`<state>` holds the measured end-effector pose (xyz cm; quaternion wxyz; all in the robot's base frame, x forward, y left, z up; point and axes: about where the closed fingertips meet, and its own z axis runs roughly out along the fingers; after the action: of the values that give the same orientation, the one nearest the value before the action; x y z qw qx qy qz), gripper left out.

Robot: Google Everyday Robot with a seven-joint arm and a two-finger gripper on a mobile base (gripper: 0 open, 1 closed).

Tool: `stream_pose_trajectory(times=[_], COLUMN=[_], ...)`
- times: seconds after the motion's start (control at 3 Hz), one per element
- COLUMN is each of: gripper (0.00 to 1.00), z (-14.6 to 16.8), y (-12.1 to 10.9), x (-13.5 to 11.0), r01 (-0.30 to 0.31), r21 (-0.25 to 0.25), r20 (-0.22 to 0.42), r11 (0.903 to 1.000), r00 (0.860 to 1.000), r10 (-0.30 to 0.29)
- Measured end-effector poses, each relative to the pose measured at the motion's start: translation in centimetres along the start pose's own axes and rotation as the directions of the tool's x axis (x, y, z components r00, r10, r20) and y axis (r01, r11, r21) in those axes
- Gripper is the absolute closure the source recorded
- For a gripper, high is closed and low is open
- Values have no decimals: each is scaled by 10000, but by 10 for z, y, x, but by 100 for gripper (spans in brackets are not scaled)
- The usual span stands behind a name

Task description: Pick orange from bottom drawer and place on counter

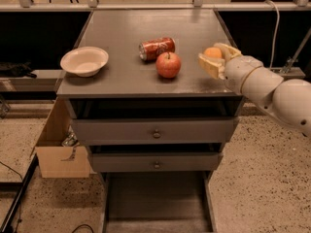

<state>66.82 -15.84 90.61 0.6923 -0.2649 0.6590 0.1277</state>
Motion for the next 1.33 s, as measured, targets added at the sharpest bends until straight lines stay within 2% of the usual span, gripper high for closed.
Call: stream_pose_trajectory(times=[0.67, 1.0, 1.33], gripper=[97, 76, 45], z=[-3, -4, -4], y=[33, 42, 42], x=[24, 31, 31], r01=[-300, -335, -336], r21=[-286, -400, -404], r20=[-307, -322, -323], r11=[9991, 9986, 9986], r00=[9991, 9990, 9990], r10=[291, 322, 323])
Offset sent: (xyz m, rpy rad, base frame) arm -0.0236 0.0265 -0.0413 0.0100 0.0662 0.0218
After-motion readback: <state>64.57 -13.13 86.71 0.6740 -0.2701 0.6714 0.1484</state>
